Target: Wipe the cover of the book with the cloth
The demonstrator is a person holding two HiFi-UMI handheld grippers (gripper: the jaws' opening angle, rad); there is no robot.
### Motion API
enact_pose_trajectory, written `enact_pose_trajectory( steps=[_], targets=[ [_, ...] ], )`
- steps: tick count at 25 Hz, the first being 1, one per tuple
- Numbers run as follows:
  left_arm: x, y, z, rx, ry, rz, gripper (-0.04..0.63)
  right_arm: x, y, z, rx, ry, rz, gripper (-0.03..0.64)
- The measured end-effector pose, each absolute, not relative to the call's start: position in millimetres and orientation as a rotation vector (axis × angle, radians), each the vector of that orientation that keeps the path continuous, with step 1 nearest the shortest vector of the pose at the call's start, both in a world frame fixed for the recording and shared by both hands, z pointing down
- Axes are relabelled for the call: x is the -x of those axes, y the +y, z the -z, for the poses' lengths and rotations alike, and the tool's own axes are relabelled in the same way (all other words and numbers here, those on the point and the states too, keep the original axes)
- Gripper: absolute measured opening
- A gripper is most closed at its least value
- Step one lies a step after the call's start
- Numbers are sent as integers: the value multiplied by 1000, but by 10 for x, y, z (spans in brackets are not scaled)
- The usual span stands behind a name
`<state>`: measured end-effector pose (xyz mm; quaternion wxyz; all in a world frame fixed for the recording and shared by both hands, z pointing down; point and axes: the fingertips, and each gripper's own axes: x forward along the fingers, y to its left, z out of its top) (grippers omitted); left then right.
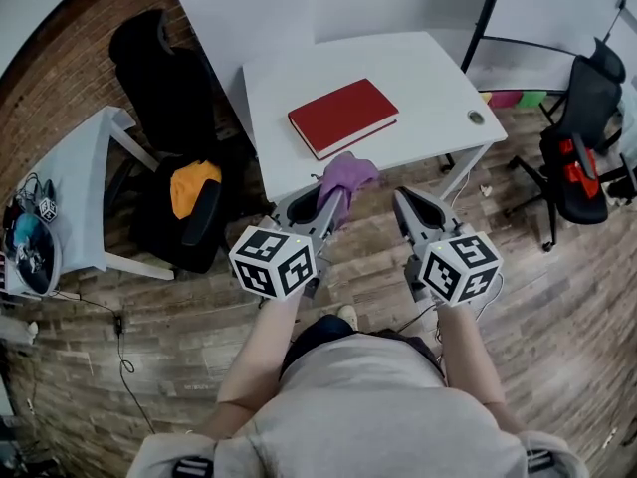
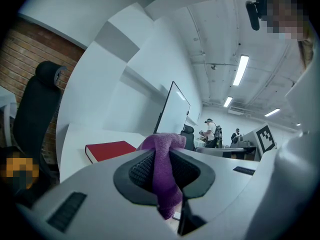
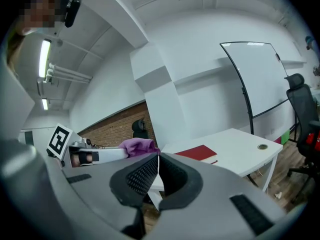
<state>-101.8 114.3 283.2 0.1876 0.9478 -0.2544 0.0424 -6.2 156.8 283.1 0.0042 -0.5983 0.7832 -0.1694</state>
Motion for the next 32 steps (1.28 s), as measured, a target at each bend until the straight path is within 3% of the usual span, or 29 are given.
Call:
enact_pose_trajectory(
  steps=[21,32],
  targets=[
    [932,444,-2879,-2650,-772,-82,78,-91,909,-2971,1862,2488,556,23],
    [527,-232,-2933,-2619,-789,-54,79,-485,188,-3098,1842,2515,595,23]
  ],
)
